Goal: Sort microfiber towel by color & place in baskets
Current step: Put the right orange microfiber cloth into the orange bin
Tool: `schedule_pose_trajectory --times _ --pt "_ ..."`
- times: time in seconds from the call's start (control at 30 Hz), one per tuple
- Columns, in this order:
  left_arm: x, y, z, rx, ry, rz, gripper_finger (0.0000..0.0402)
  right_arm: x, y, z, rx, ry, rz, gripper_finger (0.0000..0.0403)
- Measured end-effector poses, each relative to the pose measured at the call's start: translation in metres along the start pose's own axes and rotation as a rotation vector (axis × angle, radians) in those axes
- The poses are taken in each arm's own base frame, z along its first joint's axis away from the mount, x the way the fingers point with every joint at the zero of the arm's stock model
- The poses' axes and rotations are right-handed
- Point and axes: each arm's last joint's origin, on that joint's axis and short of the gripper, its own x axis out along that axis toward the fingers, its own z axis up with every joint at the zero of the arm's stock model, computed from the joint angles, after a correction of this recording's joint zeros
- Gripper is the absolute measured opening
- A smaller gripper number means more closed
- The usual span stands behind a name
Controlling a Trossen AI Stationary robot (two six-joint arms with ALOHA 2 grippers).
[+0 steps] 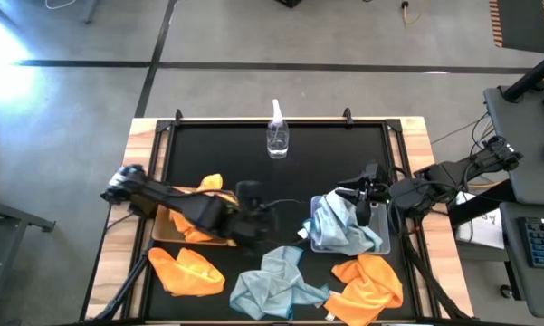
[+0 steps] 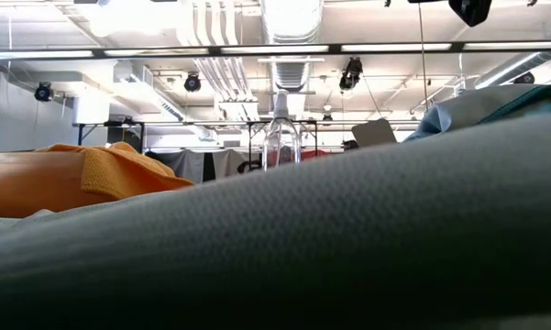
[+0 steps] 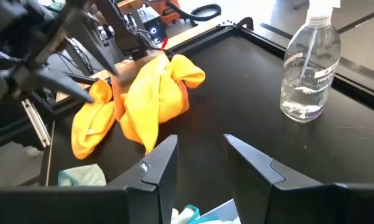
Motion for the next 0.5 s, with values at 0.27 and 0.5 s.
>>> schedule_pose_trajectory --times 0.27,0.5 --pt "-0.037 -0.003 -0.064 -0.103 -0.158 0.083 0.0214 0.005 0.002 -0.002 -0.009 0.004 -0.011 0.0118" --pt "-0.047 0.01 -0.123 -0.131 -0.281 0.078 0.0214 0.015 0.008 -0.009 -0.027 0.035 -0.027 0.0118"
